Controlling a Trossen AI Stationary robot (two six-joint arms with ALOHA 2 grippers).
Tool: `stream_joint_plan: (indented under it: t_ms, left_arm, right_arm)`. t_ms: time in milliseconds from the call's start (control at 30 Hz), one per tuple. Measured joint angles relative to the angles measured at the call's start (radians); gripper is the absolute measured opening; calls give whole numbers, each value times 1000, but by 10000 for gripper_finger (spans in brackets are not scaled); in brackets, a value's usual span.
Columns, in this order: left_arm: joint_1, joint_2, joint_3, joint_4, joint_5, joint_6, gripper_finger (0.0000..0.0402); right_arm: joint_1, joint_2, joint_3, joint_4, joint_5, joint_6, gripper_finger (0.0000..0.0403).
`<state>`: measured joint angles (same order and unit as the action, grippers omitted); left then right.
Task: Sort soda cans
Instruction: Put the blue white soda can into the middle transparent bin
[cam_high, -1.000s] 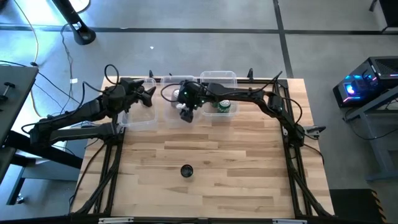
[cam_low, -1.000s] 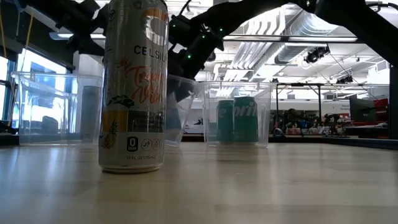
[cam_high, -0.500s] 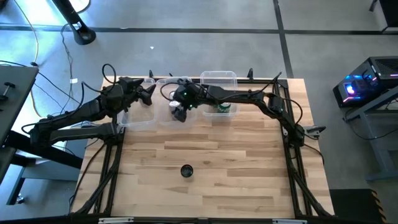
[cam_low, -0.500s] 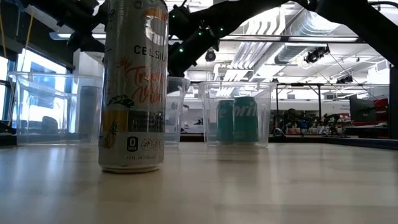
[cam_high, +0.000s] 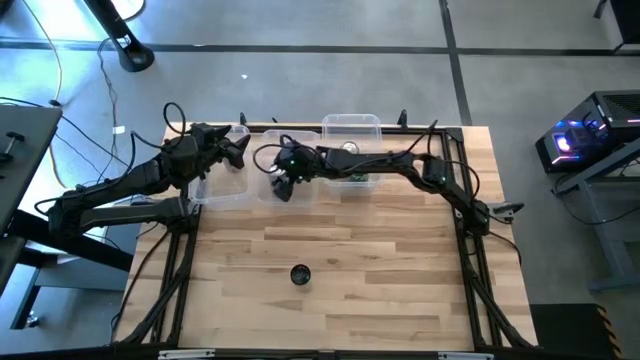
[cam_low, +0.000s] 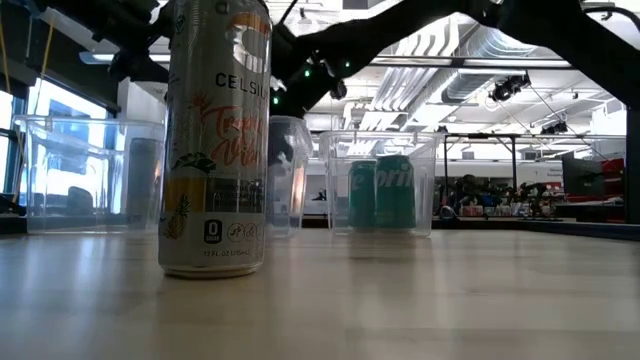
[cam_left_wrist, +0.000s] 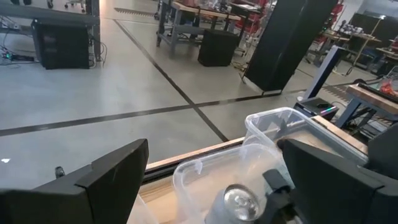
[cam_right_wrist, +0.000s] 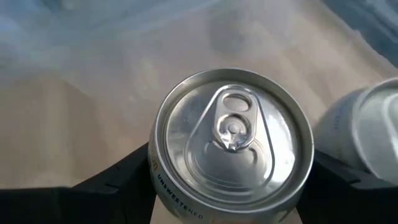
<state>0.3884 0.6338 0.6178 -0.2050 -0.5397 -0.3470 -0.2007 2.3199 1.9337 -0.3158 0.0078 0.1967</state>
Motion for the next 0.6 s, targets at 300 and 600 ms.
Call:
stream_joint_plan:
  t_ms: [300, 600]
  left_arm:
    - [-1, 0, 0, 1, 1, 1, 366]
    - [-1, 0, 0, 1, 3, 2, 366]
  right_arm:
    - [-19, 1, 25, -60, -34, -66, 274]
    - [-30, 0, 22, -63, -24, -83, 274]
